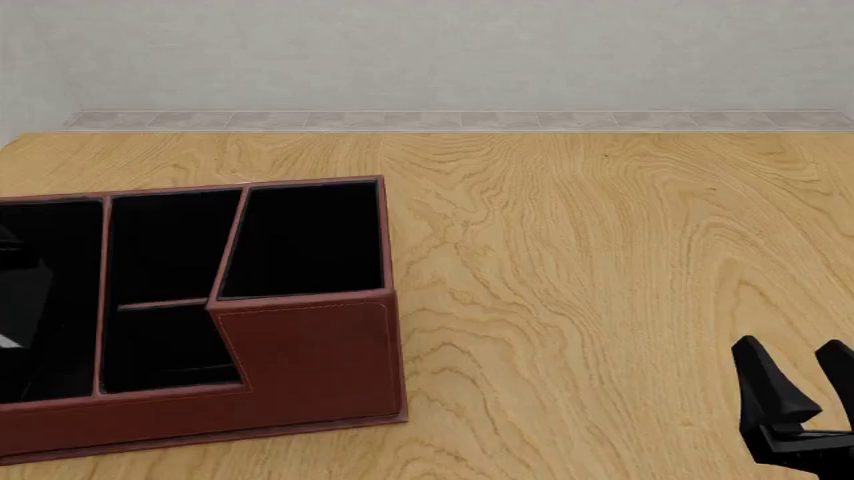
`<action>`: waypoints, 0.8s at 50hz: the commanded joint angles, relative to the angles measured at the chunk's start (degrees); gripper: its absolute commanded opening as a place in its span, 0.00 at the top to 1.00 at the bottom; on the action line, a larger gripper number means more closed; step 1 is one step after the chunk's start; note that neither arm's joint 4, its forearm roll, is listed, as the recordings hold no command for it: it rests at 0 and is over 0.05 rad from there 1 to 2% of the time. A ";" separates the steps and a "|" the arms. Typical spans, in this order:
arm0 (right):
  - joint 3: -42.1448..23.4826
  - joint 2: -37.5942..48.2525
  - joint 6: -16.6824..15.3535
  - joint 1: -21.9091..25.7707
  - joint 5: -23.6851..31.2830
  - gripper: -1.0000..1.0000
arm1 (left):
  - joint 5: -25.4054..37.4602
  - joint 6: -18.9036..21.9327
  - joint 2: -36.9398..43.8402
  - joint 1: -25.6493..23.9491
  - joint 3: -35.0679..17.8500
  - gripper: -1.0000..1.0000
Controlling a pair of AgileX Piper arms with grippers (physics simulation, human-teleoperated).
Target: Pick up the book and place it in the left compartment of the caddy.
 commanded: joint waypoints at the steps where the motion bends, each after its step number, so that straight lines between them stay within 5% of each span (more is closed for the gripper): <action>1: -0.01 0.09 -0.03 -0.03 -0.02 0.00 | -2.64 1.04 2.97 0.86 -0.23 1.00; 40: -0.02 -0.27 0.03 -0.23 0.24 0.00 | -7.70 1.02 5.98 1.35 4.15 1.00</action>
